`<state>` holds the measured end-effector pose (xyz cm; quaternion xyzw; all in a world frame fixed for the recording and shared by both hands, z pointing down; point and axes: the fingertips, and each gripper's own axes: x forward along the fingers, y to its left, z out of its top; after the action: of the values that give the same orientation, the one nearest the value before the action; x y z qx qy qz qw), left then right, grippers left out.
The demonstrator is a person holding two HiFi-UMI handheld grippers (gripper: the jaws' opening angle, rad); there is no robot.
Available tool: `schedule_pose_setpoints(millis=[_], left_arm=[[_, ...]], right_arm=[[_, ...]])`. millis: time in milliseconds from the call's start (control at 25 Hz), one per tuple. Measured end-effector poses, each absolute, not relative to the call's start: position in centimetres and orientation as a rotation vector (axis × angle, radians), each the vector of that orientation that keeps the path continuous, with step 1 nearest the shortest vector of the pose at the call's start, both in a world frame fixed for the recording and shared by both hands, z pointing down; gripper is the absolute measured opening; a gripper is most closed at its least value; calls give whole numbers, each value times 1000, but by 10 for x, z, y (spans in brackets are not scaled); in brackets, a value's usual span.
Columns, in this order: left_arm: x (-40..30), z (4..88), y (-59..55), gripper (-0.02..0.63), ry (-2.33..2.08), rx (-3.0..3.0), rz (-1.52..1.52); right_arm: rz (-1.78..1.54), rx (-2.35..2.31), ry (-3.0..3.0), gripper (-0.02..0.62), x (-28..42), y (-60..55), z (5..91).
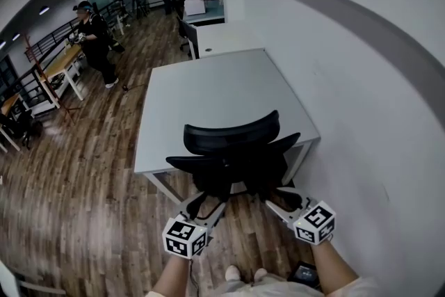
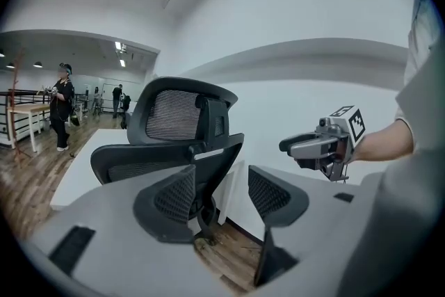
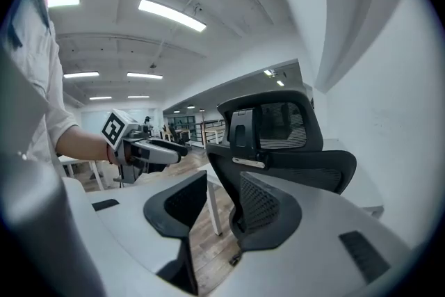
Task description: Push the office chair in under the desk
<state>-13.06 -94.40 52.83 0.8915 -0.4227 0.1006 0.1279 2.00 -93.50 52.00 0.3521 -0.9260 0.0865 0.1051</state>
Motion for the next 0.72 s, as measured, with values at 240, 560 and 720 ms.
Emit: schedule_pose_setpoints(millis=[240, 560, 720], left_arm=[[-117, 528, -917, 114, -1207, 2608, 278], [-106, 534, -882, 2, -1096, 2587, 236], [-97, 538, -864, 2, -1012, 2569, 200]], right_arm=[[240, 994, -2764, 66, 21, -911, 510], [311, 908, -2789, 48, 17, -874, 518], [387, 893, -2770, 38, 21, -858, 532]])
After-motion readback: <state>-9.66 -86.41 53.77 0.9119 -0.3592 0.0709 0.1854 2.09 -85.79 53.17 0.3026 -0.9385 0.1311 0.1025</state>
